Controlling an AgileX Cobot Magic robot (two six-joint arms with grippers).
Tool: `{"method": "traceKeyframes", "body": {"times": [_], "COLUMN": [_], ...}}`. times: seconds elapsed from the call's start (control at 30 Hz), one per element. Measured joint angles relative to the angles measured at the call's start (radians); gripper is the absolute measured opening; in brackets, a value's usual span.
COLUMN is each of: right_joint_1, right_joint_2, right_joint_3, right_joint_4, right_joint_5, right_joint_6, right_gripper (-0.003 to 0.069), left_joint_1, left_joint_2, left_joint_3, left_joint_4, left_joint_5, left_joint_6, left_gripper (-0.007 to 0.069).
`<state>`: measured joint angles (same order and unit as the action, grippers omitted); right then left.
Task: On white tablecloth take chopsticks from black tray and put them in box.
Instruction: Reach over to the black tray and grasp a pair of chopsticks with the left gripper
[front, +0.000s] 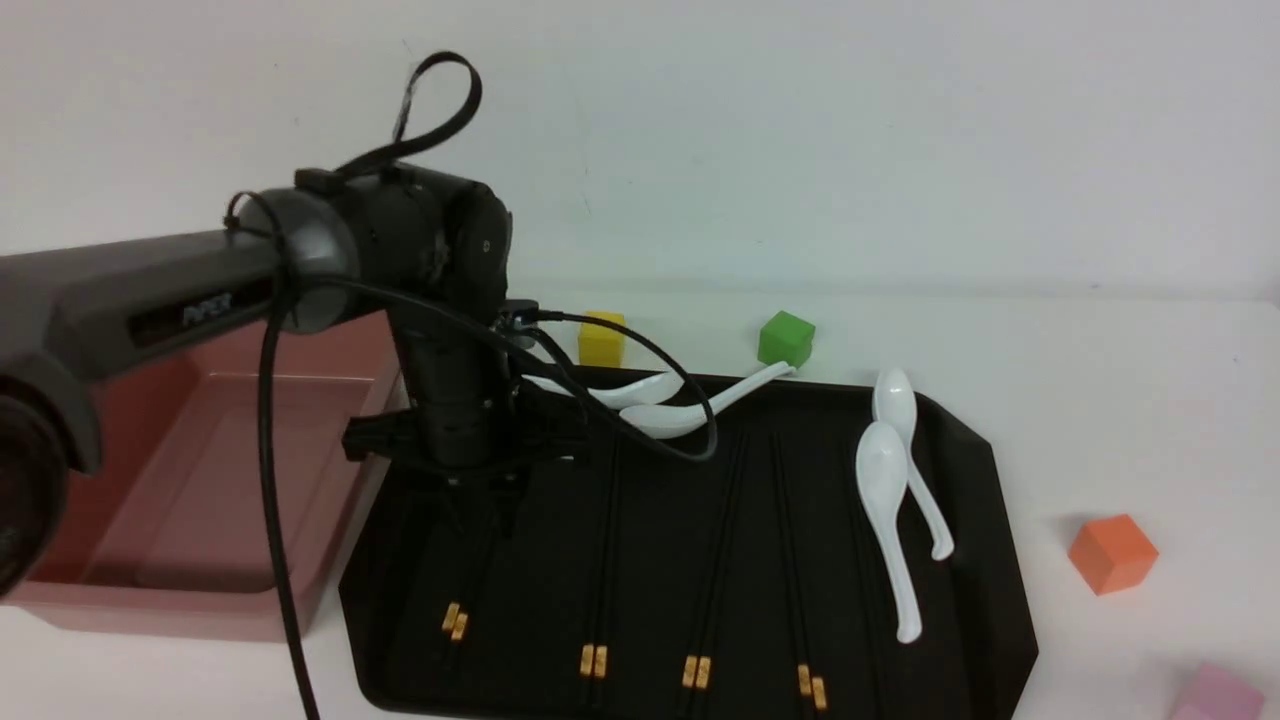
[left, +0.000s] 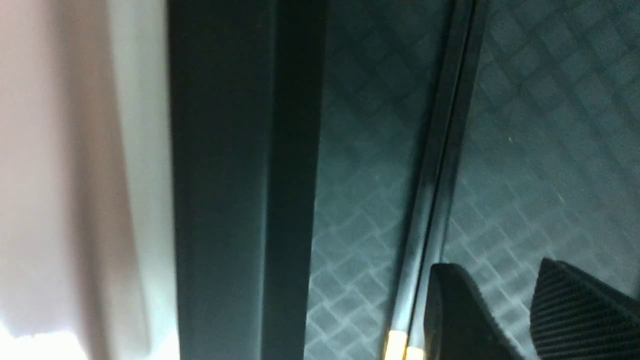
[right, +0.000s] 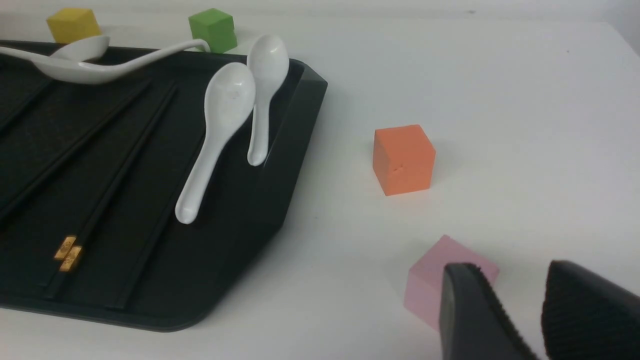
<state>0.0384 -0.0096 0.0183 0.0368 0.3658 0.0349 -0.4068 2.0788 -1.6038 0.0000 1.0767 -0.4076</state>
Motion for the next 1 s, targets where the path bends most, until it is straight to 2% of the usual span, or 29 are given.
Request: {"method": "traceKeyframes", "body": {"times": [0.3, 0.63, 0.87, 1.0], "right_joint_1": [0.0, 0.0, 0.0, 0.0], "right_joint_2": [0.0, 0.0, 0.0, 0.0], "right_joint_3": [0.0, 0.0, 0.0, 0.0], "right_joint_4": [0.0, 0.0, 0.0, 0.0], "right_joint_5": [0.0, 0.0, 0.0, 0.0], "right_joint_6": [0.0, 0.0, 0.0, 0.0], "right_gripper": [0.0242, 0.0242, 0.0242, 0.0242], "left_joint_1": [0.0, 0.0, 0.0, 0.0], "left_joint_2": [0.074, 0.074, 0.074, 0.077], "left_joint_3": [0.0, 0.0, 0.0, 0.0], "left_joint_4": [0.032, 0.012, 0.0, 0.0], "left_joint_5": [-0.023, -0.046, -0.064, -0.065], "left_joint_6": [-0.003, -0.003, -0.003, -0.003], "left_gripper": [0.0262, 0.0264, 0.0161, 0.014]}}
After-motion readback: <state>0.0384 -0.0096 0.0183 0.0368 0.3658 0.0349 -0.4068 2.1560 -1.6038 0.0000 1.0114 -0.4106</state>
